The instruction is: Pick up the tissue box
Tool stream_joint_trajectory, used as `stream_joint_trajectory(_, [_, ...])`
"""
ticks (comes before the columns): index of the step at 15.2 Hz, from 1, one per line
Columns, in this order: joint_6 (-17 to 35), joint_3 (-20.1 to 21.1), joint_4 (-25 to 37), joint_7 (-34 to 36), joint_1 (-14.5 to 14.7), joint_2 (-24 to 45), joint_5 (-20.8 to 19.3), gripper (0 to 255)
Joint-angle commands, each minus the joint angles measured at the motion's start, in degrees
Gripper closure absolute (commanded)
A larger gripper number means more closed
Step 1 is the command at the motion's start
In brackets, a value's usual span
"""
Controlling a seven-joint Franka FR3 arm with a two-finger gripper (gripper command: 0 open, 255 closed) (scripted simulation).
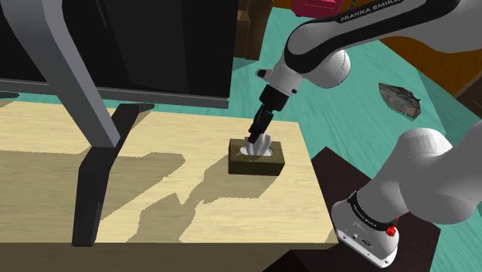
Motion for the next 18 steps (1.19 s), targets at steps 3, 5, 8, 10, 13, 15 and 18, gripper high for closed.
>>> stream_joint_trajectory(3, [2.8,-0.4,-1.0,-3.2,0.8,2.6,2.5,0])
stream_joint_trajectory(5, [3.2,-0.4,-1.2,-3.6,0.9,2.9,2.8,0])
stream_joint_trajectory(8, [3.1,-0.5,-1.1,-3.7,0.8,3.0,2.8,255])
stream_joint_trajectory(10, [3.1,-0.5,-1.1,-3.7,0.9,3.0,2.8,255])
stream_joint_trajectory(13, [3.1,-0.5,-1.0,-3.7,0.8,3.1,2.8,255])
stream_joint_trajectory(15, [3.2,-0.4,-1.2,-3.6,0.9,2.9,2.8,255])
stream_joint_trajectory(18, [1.2,-0.2,-0.5,-1.4,0.4,1.1,1.1,255])
